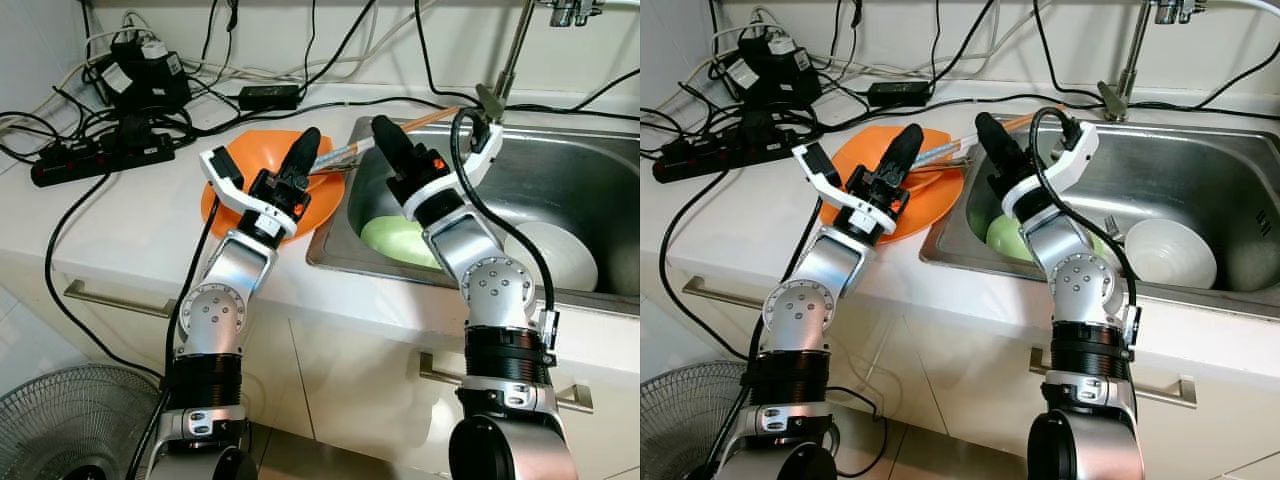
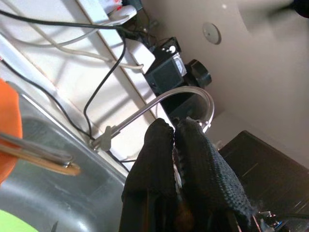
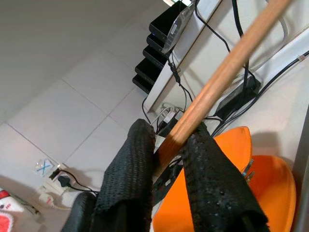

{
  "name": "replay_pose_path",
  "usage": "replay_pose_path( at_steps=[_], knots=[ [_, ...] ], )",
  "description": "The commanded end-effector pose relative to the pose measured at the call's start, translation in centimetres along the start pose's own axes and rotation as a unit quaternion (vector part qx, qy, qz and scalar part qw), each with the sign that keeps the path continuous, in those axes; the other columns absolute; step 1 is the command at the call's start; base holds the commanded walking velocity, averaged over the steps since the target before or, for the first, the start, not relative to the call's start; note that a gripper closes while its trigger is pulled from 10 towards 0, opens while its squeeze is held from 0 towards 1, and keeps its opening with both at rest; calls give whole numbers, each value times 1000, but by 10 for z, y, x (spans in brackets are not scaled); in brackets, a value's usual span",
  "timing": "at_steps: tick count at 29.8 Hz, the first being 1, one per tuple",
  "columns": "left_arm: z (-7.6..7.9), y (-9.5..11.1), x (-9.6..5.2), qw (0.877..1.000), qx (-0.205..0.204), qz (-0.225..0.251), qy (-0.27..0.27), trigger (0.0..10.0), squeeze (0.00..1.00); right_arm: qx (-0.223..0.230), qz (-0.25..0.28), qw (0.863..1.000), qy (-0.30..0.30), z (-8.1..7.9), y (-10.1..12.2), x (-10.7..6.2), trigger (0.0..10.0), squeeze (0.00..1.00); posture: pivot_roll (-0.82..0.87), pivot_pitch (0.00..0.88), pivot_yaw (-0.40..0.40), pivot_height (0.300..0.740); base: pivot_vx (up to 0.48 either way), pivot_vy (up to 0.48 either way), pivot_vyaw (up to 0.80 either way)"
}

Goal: Kitchen organization

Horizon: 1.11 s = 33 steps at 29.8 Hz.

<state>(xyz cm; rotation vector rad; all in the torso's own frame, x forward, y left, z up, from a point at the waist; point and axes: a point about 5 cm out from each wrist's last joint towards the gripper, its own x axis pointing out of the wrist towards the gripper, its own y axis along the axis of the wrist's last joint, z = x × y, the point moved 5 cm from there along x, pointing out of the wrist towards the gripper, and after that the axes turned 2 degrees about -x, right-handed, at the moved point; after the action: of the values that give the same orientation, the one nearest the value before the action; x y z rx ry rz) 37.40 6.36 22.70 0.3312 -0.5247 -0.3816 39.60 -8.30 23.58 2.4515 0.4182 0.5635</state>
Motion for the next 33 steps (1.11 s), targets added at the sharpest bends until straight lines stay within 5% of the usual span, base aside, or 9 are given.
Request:
replay_pose_path(
  at_steps=[1,8,9,11,12,17,33],
  knots=[
    [6,-16,8,1000,-11,-25,-4,0,0,-1,0,1000,15,-10,1,6,0,0,-98,0,115,740,0,0,0],
    [10,-28,7,998,-25,-57,-21,0,0,4,1,1000,16,-11,0,7,0,0,-98,0,114,740,0,0,0],
    [8,-32,6,997,-26,-70,-18,7255,992,5,1,1000,17,-12,0,8,0,0,-97,0,114,740,0,0,0],
    [7,-34,6,997,-25,-76,-14,7255,992,5,1,1000,17,-12,0,8,0,0,-97,0,114,740,0,0,0],
    [6,-41,4,995,-22,-95,-13,10000,1000,5,1,1000,17,-12,0,8,0,0,-97,0,114,740,0,0,0],
    [2,-62,-5,987,-12,-159,-8,10000,1000,7,6,1000,13,-9,3,8,0,0,-98,0,116,740,0,0,0],
    [-1,-40,-13,986,47,-158,-1,10000,1000,-14,39,999,-16,3,23,14,0,0,-80,0,113,740,0,0,0]
  ],
)
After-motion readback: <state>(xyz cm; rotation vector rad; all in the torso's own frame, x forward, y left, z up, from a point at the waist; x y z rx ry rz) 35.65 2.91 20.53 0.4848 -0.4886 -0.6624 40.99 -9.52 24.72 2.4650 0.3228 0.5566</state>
